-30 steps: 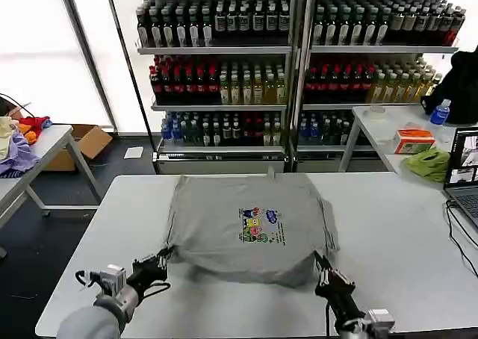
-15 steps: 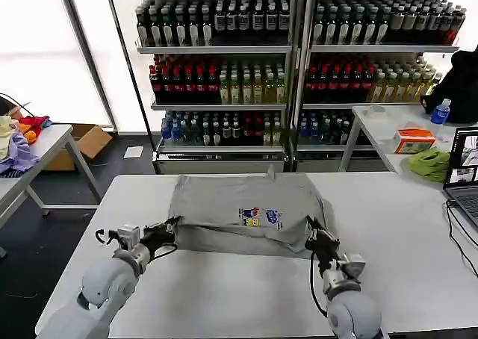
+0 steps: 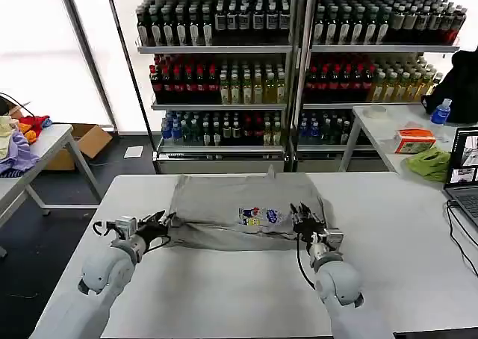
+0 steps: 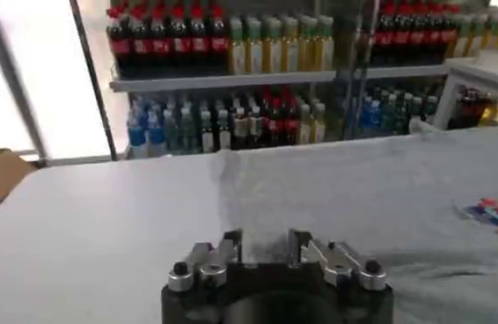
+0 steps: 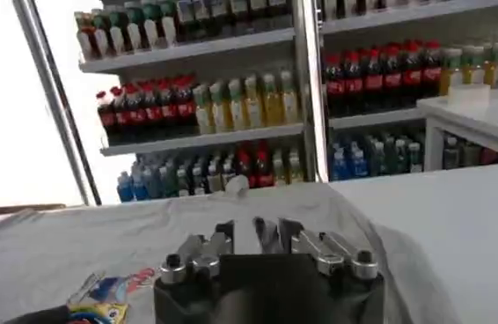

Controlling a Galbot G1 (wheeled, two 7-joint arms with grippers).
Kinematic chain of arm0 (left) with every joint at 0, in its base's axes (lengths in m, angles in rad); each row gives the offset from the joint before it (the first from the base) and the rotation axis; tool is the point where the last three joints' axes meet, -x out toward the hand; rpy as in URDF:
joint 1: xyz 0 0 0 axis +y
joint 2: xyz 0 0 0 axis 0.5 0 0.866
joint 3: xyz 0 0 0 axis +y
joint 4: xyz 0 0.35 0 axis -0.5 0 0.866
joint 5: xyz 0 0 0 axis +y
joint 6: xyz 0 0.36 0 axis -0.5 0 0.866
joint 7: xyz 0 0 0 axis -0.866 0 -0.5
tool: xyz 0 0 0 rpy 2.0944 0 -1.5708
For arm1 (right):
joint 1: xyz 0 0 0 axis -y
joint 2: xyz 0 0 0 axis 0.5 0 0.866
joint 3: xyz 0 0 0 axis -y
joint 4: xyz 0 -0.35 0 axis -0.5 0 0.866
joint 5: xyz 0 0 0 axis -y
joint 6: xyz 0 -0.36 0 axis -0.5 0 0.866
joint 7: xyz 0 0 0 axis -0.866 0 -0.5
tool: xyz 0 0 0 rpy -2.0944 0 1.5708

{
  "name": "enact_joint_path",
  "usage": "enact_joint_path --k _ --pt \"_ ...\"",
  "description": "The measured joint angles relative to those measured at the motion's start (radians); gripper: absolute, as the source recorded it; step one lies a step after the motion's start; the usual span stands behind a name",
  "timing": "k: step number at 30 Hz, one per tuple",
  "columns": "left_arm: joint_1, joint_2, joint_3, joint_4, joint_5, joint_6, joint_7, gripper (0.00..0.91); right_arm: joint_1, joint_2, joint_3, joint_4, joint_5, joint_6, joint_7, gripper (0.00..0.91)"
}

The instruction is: Fold and organize the clothes.

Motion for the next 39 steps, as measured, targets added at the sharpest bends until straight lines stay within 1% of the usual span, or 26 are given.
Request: enact_joint_path --k 11,17,25,26,27,30,31,32,33,34,35,36,37,39 --pt "0.092 0.014 -0.081 -0.135 0.026 0.000 0.001 0.907 -0.117 -0.053 0.082 0.166 0.028 -0.046 0.019 0.907" --pt "0.166 0.007 -0.108 -0.207 0.045 -0.001 -0.002 0.907 -0.182 -0.058 0.107 0.215 0.001 -0.074 0.052 0.907" --pt "0.209 -0.019 -0.095 -0.224 0.055 -0.007 -0.001 0.907 -0.211 -0.043 0.106 0.226 -0.024 -0.107 0.106 0.907" --pt "0.209 -0.022 -0.091 -0.219 0.055 -0.008 0.000 0.907 -0.212 -0.042 0.104 0.225 -0.025 -0.110 0.112 0.836" --pt "0.209 -0.023 -0.089 -0.214 0.055 -0.009 0.001 0.907 -0.212 -0.040 0.102 0.222 -0.025 -0.114 0.118 0.806" --pt "0.207 -0.024 -0.086 -0.196 0.055 -0.013 0.005 0.907 -0.210 -0.031 0.093 0.209 -0.023 -0.131 0.135 0.806" --pt "0.204 -0.024 -0.084 -0.189 0.054 -0.014 0.006 0.907 -0.210 -0.029 0.090 0.204 -0.024 -0.136 0.140 0.786" --pt "0.202 -0.026 -0.082 -0.182 0.054 -0.016 0.007 0.907 -0.210 -0.027 0.087 0.199 -0.025 -0.140 0.142 0.746" --pt "0.200 -0.027 -0.079 -0.174 0.054 -0.017 0.009 0.907 -0.211 -0.025 0.083 0.195 -0.025 -0.143 0.145 0.595" --pt "0.197 -0.029 -0.077 -0.165 0.054 -0.019 0.010 0.907 -0.212 -0.023 0.081 0.191 -0.026 -0.146 0.148 0.504" --pt "0.194 -0.032 -0.075 -0.158 0.054 -0.021 0.011 0.907 -0.211 -0.021 0.077 0.185 -0.026 -0.148 0.151 0.212" --pt "0.192 -0.034 -0.073 -0.151 0.054 -0.023 0.013 0.907 -0.211 -0.020 0.073 0.182 -0.027 -0.149 0.153 0.101" --pt "0.191 -0.037 -0.070 -0.143 0.055 -0.027 0.012 0.907 -0.210 -0.018 0.070 0.177 -0.027 -0.149 0.155 0.010" --pt "0.193 -0.043 -0.066 -0.132 0.055 -0.030 0.012 0.907 -0.208 -0.015 0.063 0.169 -0.027 -0.149 0.158 0.000"
